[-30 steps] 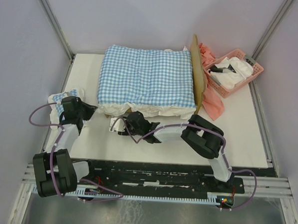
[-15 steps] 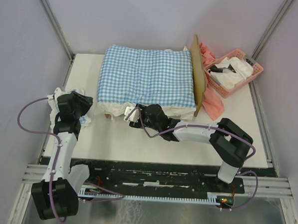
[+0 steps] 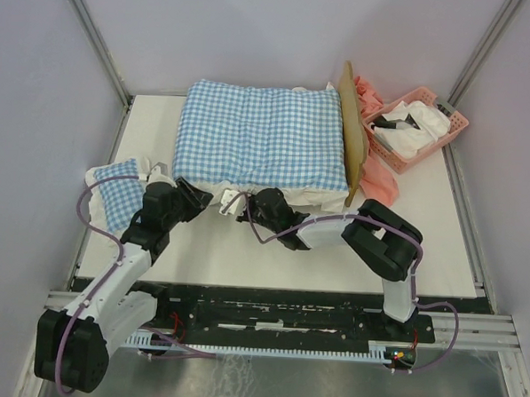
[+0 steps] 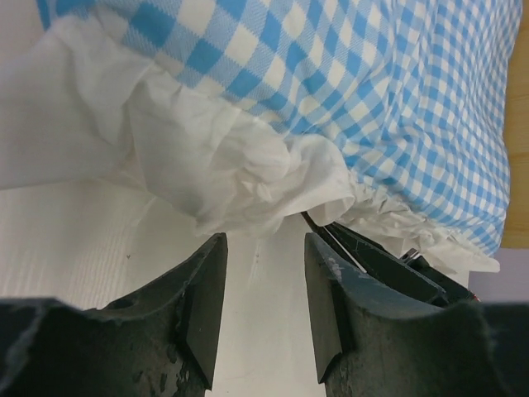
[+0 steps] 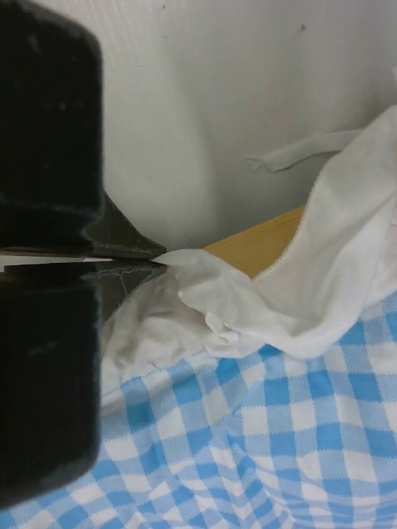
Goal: Set up the pet bed
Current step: Adjust the mattress on the bed frame.
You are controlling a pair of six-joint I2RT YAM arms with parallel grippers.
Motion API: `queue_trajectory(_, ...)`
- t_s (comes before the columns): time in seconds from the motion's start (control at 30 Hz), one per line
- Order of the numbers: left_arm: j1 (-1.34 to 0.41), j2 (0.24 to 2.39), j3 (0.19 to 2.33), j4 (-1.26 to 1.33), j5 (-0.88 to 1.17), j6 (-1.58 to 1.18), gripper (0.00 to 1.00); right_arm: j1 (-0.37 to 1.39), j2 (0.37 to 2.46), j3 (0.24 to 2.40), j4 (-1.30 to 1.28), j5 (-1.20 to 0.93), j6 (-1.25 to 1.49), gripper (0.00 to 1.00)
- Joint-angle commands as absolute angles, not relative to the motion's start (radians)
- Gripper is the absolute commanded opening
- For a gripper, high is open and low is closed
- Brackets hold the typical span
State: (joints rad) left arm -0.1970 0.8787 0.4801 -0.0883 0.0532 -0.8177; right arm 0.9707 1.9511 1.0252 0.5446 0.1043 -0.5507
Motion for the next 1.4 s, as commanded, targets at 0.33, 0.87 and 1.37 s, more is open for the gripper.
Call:
queue_trajectory(0.33,-0.239,1.026,0.358,0.223,-0.013,-0.990,0.53,0.945,2.022,0.964,0.659,0.020,-0.626,0.02)
queue_trajectory(0.87,-0.268,0.995,0.328,0.286,-0.114,-1.076,0.52,0.948,1.998,1.010,0.306,-0.038,-0.765,0.02)
queue_trajectory(1.37,-0.272,0.986,0.345,0.147,-0.213,-1.030,0.09,0.949,1.913,1.008,0.311,0.021,-0.627,0.31)
